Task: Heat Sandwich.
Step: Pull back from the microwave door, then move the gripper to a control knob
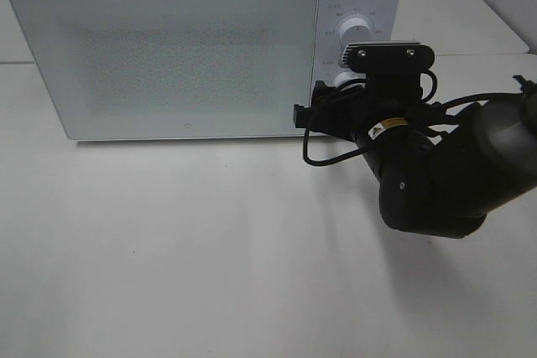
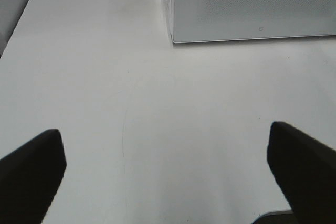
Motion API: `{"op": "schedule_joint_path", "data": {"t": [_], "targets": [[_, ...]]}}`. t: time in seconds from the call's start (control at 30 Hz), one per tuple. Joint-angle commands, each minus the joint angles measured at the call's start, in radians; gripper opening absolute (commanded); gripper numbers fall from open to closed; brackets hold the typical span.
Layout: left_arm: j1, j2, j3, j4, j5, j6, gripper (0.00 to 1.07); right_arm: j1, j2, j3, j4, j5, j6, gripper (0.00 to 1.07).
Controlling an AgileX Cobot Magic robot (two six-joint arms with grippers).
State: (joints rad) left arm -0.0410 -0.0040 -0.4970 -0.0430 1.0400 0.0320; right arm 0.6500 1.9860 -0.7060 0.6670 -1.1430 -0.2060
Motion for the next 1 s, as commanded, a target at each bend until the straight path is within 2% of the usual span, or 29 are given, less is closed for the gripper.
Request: {"op": "schedule_joint_path", "data": {"t": [0.03,0.3,0.67,0.8,0.83,0.87,0.97,1.0], "targets": [[0.001,-0.027,0.004,-0.003,-0.010,0.004,1.03,-0.011,0.027,-0.038,-0.007,0.007,0.004,0.76],[0.001,-0.027,0.004,-0.003,-0.010,0.004,1.03,-0.035,0.083,-0.099,-0.017,0.023,0.004,0.76],[0.001,-0.027,0.004,-0.003,-0.010,0.004,1.03,-0.035,0.088,-0.103,-0.018,-0.001,-0.004,0.73],[0.001,-0.027,0.004,-0.003,-0.010,0.004,1.03,-0.035,0.088,-0.103,-0.015,-0.001,-0.004,0.62],[0.001,-0.027,0.004,-0.003,-0.010,0.004,1.03,-0.035,0.088,-0.103,-0.007,-0.004,-0.004,0.52],[0.001,-0.027,0.004,-0.003,-0.010,0.004,1.03,-0.035,0.088,-0.103,-0.007,-0.004,-0.004,0.52],[0.001,-0.027,0.004,-0.003,-0.010,0.004,1.03,-0.035,0.088,-0.103,0.002,-0.017,-0.004,0.33],[0.001,-0.027,0.004,-0.003,-0.010,0.004,1.03,-0.035,0.088,-0.103,0.002,-0.030,-0.015,0.22]]}}
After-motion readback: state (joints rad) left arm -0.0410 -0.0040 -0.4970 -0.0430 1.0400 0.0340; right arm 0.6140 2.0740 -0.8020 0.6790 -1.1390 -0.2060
